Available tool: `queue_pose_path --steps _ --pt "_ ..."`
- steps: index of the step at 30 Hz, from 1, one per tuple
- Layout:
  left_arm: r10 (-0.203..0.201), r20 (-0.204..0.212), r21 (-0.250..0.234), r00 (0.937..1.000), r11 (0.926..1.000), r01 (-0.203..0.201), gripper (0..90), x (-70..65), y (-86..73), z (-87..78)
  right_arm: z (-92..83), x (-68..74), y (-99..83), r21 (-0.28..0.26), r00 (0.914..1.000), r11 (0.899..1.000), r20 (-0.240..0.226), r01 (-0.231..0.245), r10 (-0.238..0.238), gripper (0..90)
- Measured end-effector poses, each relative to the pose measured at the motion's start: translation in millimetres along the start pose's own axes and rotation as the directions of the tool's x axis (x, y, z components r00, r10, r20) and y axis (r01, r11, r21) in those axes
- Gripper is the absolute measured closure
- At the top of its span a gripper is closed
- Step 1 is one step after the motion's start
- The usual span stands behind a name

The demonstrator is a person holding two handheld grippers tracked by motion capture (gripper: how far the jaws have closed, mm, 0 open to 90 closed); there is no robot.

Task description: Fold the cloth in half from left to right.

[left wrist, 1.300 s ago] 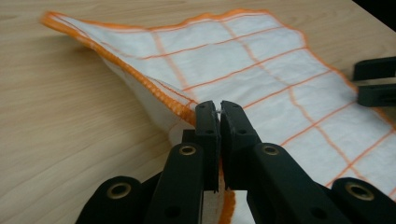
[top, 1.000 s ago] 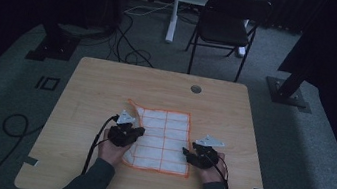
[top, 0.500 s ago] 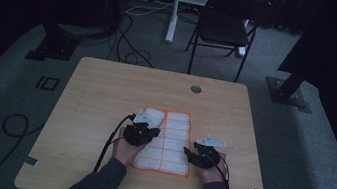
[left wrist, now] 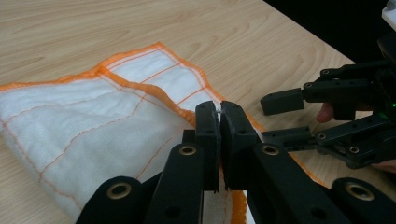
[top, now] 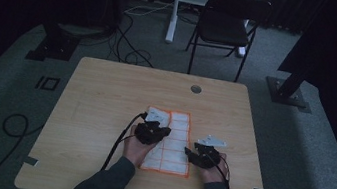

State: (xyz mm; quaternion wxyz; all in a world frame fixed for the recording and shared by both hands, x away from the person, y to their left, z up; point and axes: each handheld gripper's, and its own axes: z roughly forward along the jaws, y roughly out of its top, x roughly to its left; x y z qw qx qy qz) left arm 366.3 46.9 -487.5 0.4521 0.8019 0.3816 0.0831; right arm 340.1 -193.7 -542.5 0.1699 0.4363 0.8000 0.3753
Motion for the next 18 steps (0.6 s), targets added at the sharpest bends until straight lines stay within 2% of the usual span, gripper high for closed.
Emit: queue_pose_path --steps 7,11,15,18 --pt "0.019 0.012 0.004 0.9998 0.9998 -0.019 87.2 -9.1 7.4 10.9 -5.4 -7.9 -0.8 -0.025 0.9989 0.999 0.027 -0.039 0.039 50.9" --pt "0.018 0.027 -0.009 0.9995 0.9998 -0.017 87.3 -16.1 14.1 16.5 -7.6 -10.4 -1.2 -0.026 0.9963 0.999 0.077 -0.038 0.040 50.8" --pt "0.022 0.040 -0.017 0.9990 0.9996 -0.022 87.2 -24.7 18.4 23.7 -8.6 -14.5 -2.0 -0.027 0.9932 0.998 0.096 -0.064 0.066 50.8" --pt "0.025 0.074 -0.008 0.9970 0.9997 -0.024 86.0 -29.6 18.0 31.7 -9.9 -17.8 -2.6 -0.034 0.9909 0.997 0.109 -0.076 0.079 50.9"
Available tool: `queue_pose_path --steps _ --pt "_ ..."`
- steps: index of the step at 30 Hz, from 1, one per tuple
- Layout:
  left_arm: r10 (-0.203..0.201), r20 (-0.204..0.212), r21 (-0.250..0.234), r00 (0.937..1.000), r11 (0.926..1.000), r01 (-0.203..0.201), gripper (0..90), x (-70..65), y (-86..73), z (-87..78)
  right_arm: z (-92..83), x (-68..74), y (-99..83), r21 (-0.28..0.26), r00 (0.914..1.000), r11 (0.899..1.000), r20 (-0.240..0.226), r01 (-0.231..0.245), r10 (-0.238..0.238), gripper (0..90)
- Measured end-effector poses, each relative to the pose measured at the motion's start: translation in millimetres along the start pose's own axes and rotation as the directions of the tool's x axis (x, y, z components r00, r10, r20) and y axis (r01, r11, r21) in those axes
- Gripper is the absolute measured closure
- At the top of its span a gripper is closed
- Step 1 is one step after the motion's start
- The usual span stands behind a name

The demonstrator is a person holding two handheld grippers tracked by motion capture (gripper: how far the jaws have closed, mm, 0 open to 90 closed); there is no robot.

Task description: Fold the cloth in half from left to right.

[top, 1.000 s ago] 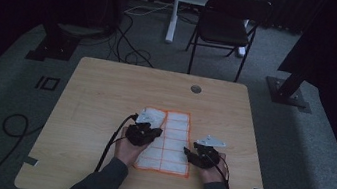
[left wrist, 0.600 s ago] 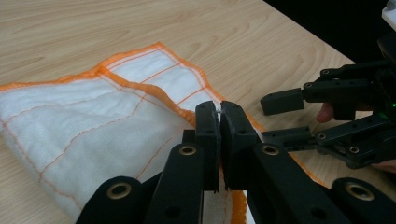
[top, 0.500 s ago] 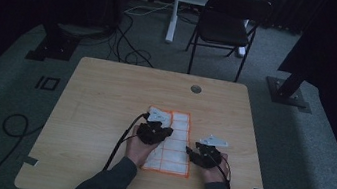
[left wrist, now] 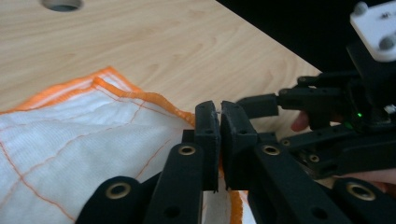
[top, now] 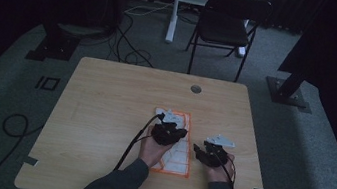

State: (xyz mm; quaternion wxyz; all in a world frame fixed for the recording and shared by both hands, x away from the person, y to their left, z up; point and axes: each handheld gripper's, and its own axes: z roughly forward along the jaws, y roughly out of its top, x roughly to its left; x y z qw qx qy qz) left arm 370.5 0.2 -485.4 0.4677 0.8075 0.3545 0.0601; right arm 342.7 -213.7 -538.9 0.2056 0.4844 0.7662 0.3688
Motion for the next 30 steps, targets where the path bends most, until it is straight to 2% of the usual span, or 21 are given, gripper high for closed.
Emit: queue_pose_path --steps 1,3,6,8,14,16,19,20,25,30 --pt "-0.004 0.019 0.001 0.9998 1.0000 0.004 81.1 0.1 -0.7 1.5 -0.4 -0.8 -0.2 0.000 1.0000 1.000 0.002 -0.006 0.006 50.8" --pt "0.000 0.028 0.003 0.9996 1.0000 0.000 73.5 0.6 -1.4 0.6 -0.9 -1.8 -0.4 -0.001 0.9999 1.000 0.005 -0.013 0.013 50.9" --pt "-0.012 0.029 -0.014 0.9995 0.9998 0.012 70.7 4.0 -1.5 -6.0 -1.1 -1.8 -0.1 -0.006 0.9999 1.000 0.000 -0.017 0.017 50.9" --pt "0.000 0.014 -0.011 0.9999 0.9999 0.000 70.1 6.7 -2.0 -11.0 -1.1 -0.5 1.0 -0.016 0.9999 1.000 -0.002 -0.017 0.017 52.1" --pt "0.005 -0.022 0.005 0.9997 1.0000 -0.005 70.0 15.8 -13.7 -24.0 1.8 4.9 12.6 -0.039 0.9996 0.999 -0.028 0.007 -0.008 67.1" --pt "0.000 -0.029 0.011 0.9996 0.9999 0.000 70.0 19.3 -19.3 -27.8 3.9 6.7 17.4 -0.038 0.9991 0.999 -0.033 0.024 -0.025 70.5" --pt "-0.030 -0.034 0.005 0.9990 0.9995 0.030 69.8 23.8 -27.4 -35.4 9.3 7.7 23.2 -0.040 0.9984 0.998 -0.039 0.040 -0.041 75.4" --pt "-0.036 -0.034 0.004 0.9988 0.9993 0.036 70.0 24.5 -30.2 -37.8 11.4 7.8 24.9 -0.036 0.9983 0.998 -0.039 0.042 -0.043 76.1" --pt "-0.005 -0.068 0.031 0.9976 0.9995 0.007 70.0 25.0 -43.9 -47.2 22.1 7.8 32.9 -0.038 0.9978 0.998 -0.042 0.049 -0.051 78.9" --pt "0.015 -0.068 0.039 0.9976 0.9992 -0.013 69.6 24.5 -54.9 -57.3 33.8 5.6 39.9 -0.028 0.9988 0.999 -0.031 0.037 -0.038 78.0"
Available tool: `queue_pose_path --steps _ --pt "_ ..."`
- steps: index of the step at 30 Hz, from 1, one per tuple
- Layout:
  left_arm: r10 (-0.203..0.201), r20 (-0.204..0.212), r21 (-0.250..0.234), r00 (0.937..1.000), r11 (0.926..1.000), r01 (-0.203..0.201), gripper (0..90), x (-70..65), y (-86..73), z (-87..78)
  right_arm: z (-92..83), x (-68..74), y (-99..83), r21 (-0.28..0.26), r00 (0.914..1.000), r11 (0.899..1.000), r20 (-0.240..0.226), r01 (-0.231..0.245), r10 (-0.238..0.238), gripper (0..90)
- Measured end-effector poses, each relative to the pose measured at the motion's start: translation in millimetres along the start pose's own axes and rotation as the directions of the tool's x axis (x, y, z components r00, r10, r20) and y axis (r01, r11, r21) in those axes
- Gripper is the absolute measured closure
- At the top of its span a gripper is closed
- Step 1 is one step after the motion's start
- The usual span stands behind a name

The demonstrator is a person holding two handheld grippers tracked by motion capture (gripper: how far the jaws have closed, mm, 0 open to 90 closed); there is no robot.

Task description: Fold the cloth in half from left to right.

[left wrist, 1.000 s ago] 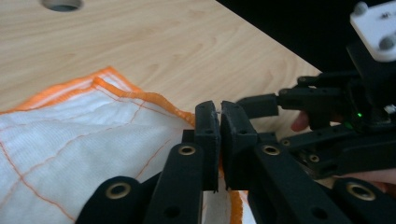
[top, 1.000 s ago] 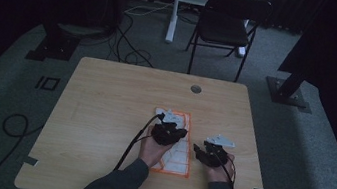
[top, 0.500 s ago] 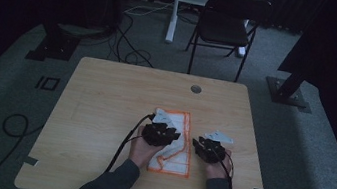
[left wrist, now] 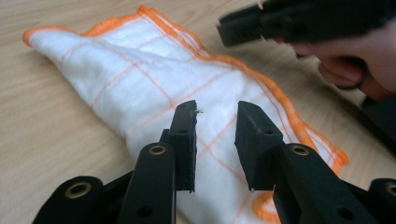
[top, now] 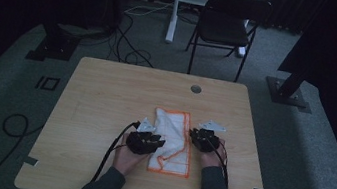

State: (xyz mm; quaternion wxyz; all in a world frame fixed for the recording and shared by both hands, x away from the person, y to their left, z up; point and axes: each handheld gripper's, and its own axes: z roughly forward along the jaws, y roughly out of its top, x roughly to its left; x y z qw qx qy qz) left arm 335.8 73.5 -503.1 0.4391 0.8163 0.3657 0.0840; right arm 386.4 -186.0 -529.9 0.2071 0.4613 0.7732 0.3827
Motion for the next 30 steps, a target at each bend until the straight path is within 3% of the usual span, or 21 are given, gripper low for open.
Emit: queue_pose_path --steps 8,16,23,28,30 --pt "0.031 0.018 0.025 0.9994 0.9992 -0.031 68.5 -8.2 -16.6 -10.0 16.9 -1.0 14.9 0.012 1.0000 1.000 0.003 0.006 -0.006 78.8" --pt "0.057 0.028 0.032 0.9980 0.9978 -0.058 60.9 -12.1 -31.2 -18.8 29.5 -0.1 23.6 0.023 1.0000 1.000 -0.009 -0.004 0.004 76.6" --pt "0.087 0.052 0.058 0.9948 0.9942 -0.090 57.1 -19.6 -32.5 -6.3 41.3 -0.9 33.6 0.041 1.0000 0.999 -0.004 -0.004 0.004 71.8" --pt "0.105 0.047 0.085 0.9934 0.9904 -0.109 57.0 -24.9 -29.1 7.0 54.7 -5.6 38.2 0.071 0.9990 0.996 -0.003 -0.045 0.046 67.6" --pt "0.104 0.045 0.092 0.9936 0.9899 -0.108 61.0 -25.9 -28.7 10.5 58.9 -7.5 38.5 0.079 0.9979 0.995 -0.014 -0.061 0.063 66.6"
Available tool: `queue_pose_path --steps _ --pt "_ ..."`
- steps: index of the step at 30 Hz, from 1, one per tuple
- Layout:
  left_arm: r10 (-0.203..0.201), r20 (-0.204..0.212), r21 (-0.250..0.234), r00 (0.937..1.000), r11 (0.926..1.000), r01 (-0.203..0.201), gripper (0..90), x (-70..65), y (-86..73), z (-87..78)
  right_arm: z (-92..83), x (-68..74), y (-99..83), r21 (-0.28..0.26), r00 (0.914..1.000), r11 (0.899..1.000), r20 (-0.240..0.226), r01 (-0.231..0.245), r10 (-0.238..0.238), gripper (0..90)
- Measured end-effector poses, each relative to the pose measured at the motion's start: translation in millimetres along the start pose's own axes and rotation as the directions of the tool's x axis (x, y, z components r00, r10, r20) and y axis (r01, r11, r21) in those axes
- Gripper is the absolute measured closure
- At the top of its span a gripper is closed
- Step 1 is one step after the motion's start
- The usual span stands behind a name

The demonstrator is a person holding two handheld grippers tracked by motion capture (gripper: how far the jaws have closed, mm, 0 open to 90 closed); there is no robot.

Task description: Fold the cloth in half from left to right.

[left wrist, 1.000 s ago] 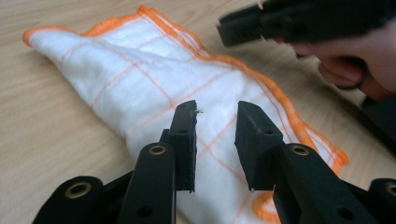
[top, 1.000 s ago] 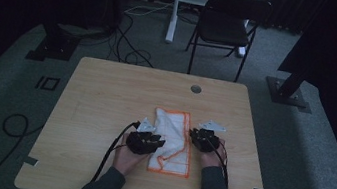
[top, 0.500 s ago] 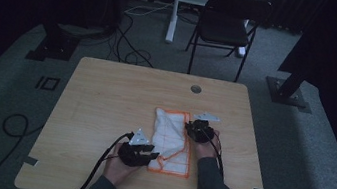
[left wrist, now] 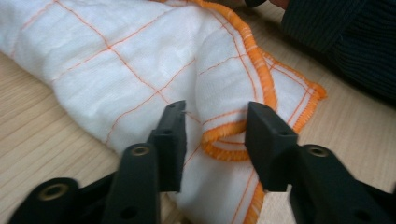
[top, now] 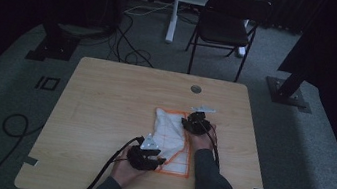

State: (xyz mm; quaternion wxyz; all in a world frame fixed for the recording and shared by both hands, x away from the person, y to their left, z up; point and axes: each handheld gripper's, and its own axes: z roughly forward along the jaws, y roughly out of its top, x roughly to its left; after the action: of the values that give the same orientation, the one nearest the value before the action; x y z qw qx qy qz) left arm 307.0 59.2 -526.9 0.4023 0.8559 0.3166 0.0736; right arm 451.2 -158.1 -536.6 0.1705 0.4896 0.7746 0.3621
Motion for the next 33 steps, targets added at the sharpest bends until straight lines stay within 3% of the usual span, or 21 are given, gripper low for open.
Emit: queue_pose_path --steps 5,8,16,23,25,28,33 --pt "0.012 0.021 0.022 0.9997 0.9997 -0.012 75.2 -2.5 2.8 6.7 5.4 -2.6 2.2 0.012 0.9991 0.999 -0.026 -0.032 0.032 71.5" --pt "0.017 0.037 0.021 0.9992 0.9996 -0.017 79.9 -5.6 5.3 8.6 4.9 3.3 5.7 0.014 0.9998 1.000 -0.007 0.016 -0.016 87.0" --pt "0.029 0.065 -0.010 0.9974 0.9996 -0.028 84.1 -10.4 14.5 6.3 -4.0 -4.8 13.9 -0.027 0.9994 1.000 0.033 0.013 -0.012 89.5" --pt "0.036 0.095 -0.019 0.9948 0.9992 -0.035 84.0 -16.0 16.8 9.1 -2.9 -12.9 15.9 -0.015 0.9984 1.000 0.055 0.008 -0.007 88.6" --pt "0.034 0.104 -0.020 0.9940 0.9993 -0.032 84.2 -17.4 17.2 11.2 -2.3 -13.8 14.9 -0.010 0.9988 1.000 0.049 0.009 -0.008 79.1" --pt "0.031 0.123 -0.011 0.9919 0.9995 -0.030 84.3 -18.9 18.0 14.9 -3.7 -14.5 13.1 0.000 0.9988 1.000 0.049 0.012 -0.012 72.2" --pt "0.034 0.144 -0.011 0.9890 0.9994 -0.032 80.1 -22.4 19.2 18.1 -9.2 -17.8 8.7 0.004 0.9985 1.000 0.053 0.013 -0.013 67.6"
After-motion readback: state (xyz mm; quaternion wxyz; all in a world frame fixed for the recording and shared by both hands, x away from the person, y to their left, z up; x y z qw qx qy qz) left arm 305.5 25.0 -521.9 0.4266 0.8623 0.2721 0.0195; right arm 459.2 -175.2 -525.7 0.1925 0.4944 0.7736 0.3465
